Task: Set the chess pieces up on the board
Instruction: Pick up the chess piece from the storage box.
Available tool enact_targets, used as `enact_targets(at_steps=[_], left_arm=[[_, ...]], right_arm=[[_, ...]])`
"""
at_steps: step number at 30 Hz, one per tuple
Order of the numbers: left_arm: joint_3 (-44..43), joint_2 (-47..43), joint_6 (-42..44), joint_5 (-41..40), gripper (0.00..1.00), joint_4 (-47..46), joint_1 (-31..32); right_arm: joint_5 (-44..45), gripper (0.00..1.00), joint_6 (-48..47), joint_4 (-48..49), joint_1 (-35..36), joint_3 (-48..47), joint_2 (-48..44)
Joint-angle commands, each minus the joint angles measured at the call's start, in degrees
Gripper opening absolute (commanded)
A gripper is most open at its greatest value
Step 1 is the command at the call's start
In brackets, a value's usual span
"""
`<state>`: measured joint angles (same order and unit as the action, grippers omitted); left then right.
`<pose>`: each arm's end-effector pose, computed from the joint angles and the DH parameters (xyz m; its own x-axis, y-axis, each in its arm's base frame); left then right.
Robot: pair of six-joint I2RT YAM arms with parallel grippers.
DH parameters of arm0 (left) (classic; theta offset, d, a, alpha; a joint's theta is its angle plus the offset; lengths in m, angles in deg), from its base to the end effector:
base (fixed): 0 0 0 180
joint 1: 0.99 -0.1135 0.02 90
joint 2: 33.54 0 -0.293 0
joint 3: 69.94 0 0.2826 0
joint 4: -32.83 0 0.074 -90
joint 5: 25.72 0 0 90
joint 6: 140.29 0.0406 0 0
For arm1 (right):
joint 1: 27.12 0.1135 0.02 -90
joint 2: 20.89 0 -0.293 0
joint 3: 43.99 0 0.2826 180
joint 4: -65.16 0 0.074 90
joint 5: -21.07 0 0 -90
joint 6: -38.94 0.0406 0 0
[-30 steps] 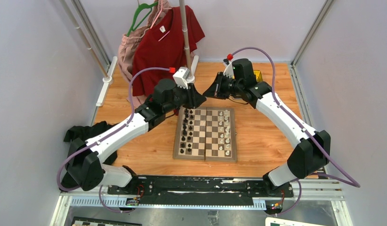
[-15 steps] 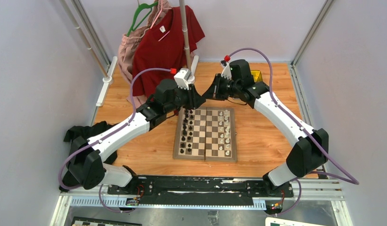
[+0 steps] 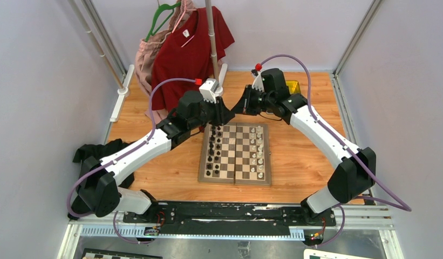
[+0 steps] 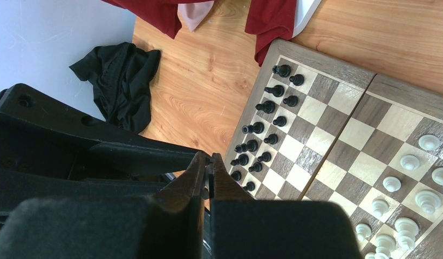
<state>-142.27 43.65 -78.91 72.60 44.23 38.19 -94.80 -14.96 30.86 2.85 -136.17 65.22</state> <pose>0.2647 -0.2233 0.3433 -0.5415 -0.1701 -0.8233 0.5393 0.6810 -0.4954 0.3191 0.2044 0.3834 -0.7921 0.1552 -0.5903 -0.3908 0.6139 0.6859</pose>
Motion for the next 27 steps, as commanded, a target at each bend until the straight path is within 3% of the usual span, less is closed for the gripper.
enact_targets(at_steps=[1, 15, 27], left_arm=[[-1.72, -1.40, 0.77, -1.08, 0.30, -1.16, 0.02], [-1.84, -1.91, 0.49, -1.78, 0.26, -1.42, 0.11], [-1.77, -2.64, 0.94, -2.10, 0.06, -1.37, 0.12]], right_arm=[[0.60, 0.00, -1.38, -1.75, 1.22, -1.20, -0.41], [1.08, 0.00, -1.91, -2.74, 2.36, -1.32, -0.50], [1.43, 0.00, -1.99, -3.70, 3.50, -1.11, -0.33]])
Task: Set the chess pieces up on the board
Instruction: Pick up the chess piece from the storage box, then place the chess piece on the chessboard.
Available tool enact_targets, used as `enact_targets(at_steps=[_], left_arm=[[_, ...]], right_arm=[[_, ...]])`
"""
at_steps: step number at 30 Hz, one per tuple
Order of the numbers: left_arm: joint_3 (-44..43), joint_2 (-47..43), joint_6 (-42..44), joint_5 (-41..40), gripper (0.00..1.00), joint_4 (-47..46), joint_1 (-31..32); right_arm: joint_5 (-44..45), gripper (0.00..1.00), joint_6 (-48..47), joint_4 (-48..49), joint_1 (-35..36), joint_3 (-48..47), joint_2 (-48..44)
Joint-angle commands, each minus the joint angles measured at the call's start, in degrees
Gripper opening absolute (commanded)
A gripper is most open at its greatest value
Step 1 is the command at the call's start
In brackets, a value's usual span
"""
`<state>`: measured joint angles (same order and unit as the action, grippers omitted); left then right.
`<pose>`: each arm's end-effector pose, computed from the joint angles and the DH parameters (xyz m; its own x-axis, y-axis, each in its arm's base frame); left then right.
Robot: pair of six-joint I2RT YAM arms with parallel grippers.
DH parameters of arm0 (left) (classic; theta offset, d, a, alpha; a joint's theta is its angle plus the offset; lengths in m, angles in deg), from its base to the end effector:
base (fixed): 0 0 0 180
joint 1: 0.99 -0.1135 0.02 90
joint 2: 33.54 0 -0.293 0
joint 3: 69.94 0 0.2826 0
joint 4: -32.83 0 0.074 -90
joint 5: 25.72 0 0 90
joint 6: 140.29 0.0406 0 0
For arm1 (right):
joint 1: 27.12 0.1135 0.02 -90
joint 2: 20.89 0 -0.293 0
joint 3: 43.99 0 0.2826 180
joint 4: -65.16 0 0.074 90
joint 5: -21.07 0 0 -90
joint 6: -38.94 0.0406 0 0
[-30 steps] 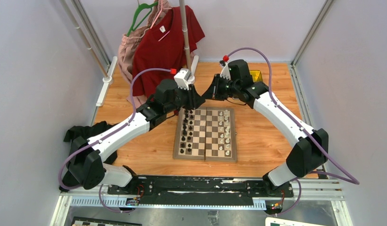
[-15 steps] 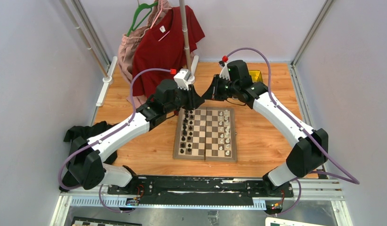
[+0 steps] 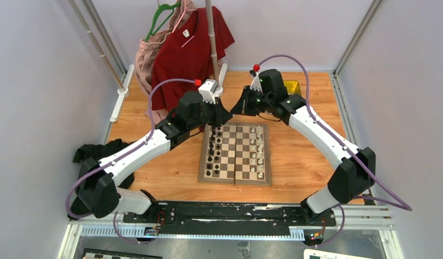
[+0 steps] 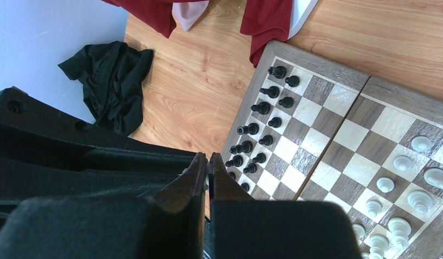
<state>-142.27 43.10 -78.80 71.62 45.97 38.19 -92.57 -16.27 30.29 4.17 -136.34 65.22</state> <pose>0.2627 -0.2208 0.3431 -0.5484 -0.1637 -0.8200 0.5227 0.6983 -0.4890 0.3151 0.2106 0.3833 -0.7793 0.1380 -0.6112 -0.4041 0.6348 0.6586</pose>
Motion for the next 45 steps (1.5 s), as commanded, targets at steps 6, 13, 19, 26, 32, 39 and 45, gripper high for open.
enact_targets(at_steps=[6, 13, 19, 26, 32, 39, 45], left_arm=[[-2.07, -2.03, 1.00, -1.20, 0.00, -2.38, 0.11], [-4.20, -1.06, 2.44, -0.93, 0.00, 2.83, 0.11], [-7.17, 0.63, 5.26, -0.35, 0.00, 8.63, 0.11], [-13.64, 5.31, 11.45, 4.21, 0.00, 21.23, 0.51], [-19.21, 10.66, 22.09, 1.65, 0.00, 32.99, 8.31], [-24.02, 16.86, 30.87, -6.99, 0.00, 45.07, 20.53], [-22.25, 16.59, 30.49, -10.79, 0.00, 45.93, 25.51]], right_arm=[[-0.05, 0.00, -1.31, -3.23, 2.27, -1.13, -0.56], [3.91, 0.19, -2.94, -3.84, 2.25, -2.58, -1.58], [6.98, 0.27, -3.74, -3.84, 1.48, -4.07, -1.80], [15.09, 0.28, -7.10, -4.43, -4.23, -3.46, -2.06], [27.26, 0.27, -9.91, -1.35, -9.71, 0.30, 0.77], [33.86, 0.27, -10.45, 2.82, -14.82, 1.62, 6.39], [34.69, 0.26, -9.69, 4.48, -19.76, 0.58, 10.22]])
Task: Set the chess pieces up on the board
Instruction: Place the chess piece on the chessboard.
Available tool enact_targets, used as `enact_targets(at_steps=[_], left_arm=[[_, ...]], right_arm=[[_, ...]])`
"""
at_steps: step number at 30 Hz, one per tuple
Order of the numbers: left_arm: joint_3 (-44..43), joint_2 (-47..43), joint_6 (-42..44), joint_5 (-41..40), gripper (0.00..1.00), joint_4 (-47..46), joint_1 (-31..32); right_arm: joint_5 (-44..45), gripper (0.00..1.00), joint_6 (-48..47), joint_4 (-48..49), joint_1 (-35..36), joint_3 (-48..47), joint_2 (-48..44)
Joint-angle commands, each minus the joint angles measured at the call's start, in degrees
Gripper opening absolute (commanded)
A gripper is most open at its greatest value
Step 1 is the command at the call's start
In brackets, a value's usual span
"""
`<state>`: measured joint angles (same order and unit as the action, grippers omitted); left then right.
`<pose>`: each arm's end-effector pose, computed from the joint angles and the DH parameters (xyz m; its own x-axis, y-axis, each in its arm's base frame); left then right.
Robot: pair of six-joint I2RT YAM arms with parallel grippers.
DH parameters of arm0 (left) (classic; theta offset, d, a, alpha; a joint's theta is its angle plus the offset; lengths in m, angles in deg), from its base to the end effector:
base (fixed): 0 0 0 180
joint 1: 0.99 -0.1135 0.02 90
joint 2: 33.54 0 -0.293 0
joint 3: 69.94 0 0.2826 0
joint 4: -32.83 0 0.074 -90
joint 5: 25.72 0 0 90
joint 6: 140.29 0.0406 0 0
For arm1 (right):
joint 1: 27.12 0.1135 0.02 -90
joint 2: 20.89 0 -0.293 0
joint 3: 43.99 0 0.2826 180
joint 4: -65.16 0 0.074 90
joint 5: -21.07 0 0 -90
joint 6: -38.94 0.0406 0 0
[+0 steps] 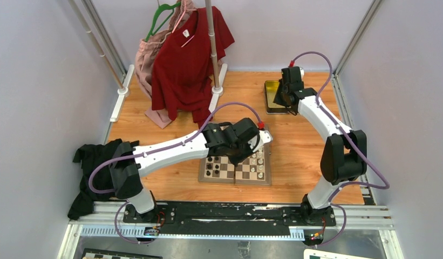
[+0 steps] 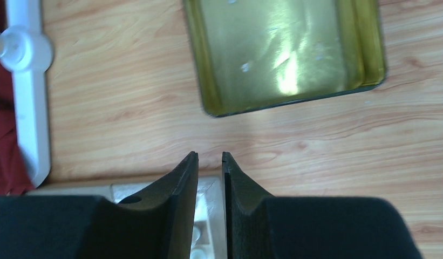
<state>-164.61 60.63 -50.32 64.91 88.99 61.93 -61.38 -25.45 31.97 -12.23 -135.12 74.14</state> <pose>0.1765 -0.3461 0.3136 -0.3764 0.7349 -0.5641 0.8929 0.4501 -0.0094 0.4061 0.1025 0.3173 -0.5919 0.2860 -0.7536 0.1135 0.9552 0.2733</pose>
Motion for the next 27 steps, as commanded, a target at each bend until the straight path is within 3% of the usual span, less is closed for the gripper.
enact_targets(at_steps=[1, 12, 27], left_arm=[[0.48, -1.14, 1.73, -4.24, 0.00, 2.94, 2.35], [-2.71, 4.00, 2.34, -4.42, 0.00, 3.54, 9.18], [-10.43, 13.93, 4.83, -2.57, 0.00, 6.93, 10.66]], right_arm=[[3.68, 0.26, -0.65, 3.26, -4.31, -0.71, 2.02], [2.64, 0.26, -1.70, 3.79, -10.76, -5.27, 7.98], [2.25, 0.26, -1.32, 4.84, -12.25, -4.54, 8.91]])
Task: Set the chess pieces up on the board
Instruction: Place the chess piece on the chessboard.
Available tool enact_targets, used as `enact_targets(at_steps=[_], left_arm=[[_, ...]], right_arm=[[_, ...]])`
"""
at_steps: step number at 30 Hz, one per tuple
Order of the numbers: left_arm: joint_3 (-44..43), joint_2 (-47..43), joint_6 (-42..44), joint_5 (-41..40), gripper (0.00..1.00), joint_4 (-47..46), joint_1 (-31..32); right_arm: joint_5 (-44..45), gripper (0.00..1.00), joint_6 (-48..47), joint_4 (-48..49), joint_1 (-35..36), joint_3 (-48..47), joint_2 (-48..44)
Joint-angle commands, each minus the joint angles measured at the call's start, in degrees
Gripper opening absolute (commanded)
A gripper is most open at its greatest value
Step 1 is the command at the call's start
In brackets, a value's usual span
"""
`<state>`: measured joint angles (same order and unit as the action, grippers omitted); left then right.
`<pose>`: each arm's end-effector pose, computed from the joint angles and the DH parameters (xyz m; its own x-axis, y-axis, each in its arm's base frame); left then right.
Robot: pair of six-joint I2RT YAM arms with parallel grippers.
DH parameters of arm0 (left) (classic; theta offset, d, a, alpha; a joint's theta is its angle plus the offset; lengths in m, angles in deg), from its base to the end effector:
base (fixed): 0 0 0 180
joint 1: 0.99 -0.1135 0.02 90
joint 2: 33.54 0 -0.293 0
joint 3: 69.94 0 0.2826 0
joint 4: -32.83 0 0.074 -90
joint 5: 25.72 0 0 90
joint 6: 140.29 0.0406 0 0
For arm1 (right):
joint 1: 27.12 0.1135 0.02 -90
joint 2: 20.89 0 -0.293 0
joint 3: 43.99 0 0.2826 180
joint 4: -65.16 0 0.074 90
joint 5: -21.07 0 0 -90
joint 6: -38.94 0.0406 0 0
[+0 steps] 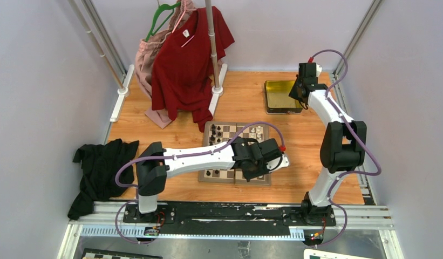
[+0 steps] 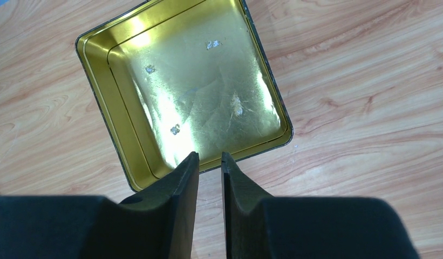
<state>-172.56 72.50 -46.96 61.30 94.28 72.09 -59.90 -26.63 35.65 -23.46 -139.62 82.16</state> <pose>0.1277 -0.4124 0.2745 -0.2079 0.8828 -0.4212 0.9627 0.2609 0.0717 0.4571 0.0229 0.2939 -0.5202 0.3760 -0.7668 0.3046 0.9205 0.2447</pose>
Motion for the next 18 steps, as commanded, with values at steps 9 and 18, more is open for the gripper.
enact_targets(at_steps=[9, 18], left_arm=[[-6.63, 6.66, 2.70, 1.46, 0.00, 2.15, 0.51], [-8.23, 10.22, 2.74, 1.80, 0.00, 2.12, 0.50]], right_arm=[[0.56, 0.25, -0.16, 2.07, -1.20, -1.00, 2.16], [0.37, 0.25, -0.07, 2.66, -1.20, -0.73, 3.16]])
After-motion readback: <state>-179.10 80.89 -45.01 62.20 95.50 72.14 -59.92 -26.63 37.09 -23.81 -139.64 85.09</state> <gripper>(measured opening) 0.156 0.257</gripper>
